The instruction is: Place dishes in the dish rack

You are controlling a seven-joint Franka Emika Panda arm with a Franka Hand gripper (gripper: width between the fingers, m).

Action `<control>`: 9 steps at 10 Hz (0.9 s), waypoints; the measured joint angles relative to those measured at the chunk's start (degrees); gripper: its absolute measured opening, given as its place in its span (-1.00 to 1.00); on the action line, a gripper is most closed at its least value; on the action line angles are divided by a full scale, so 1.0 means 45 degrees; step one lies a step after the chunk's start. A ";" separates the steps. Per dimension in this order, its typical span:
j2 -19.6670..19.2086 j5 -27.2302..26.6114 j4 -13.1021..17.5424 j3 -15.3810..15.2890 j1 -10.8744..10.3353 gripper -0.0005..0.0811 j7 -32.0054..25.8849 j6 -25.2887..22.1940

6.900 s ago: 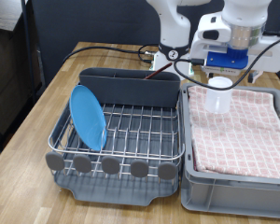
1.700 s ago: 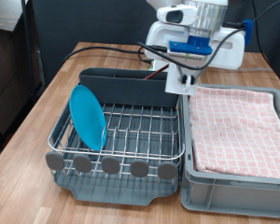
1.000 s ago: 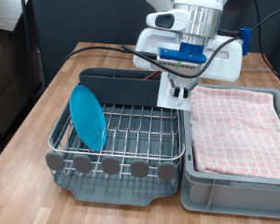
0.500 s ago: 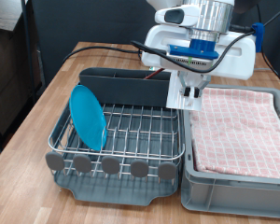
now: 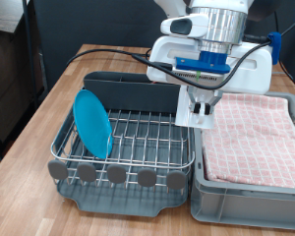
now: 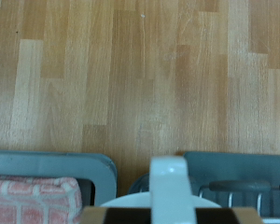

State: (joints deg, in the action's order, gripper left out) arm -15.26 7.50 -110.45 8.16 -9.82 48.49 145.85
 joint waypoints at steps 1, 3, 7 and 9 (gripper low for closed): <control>-0.0238 -0.0009 0.0225 0.0044 0.0001 -0.81 0.0009 0.0002; -0.0639 -0.0069 0.0574 0.0107 0.0004 -0.81 0.0022 -0.0087; -0.1279 -0.0523 0.0994 0.0154 0.0062 -0.81 -0.0002 -0.0087; -0.1618 -0.0814 0.1260 0.0136 0.0115 -0.81 -0.0190 -0.0190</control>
State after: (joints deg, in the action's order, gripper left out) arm -22.53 3.84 -104.78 8.77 -9.31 47.64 144.99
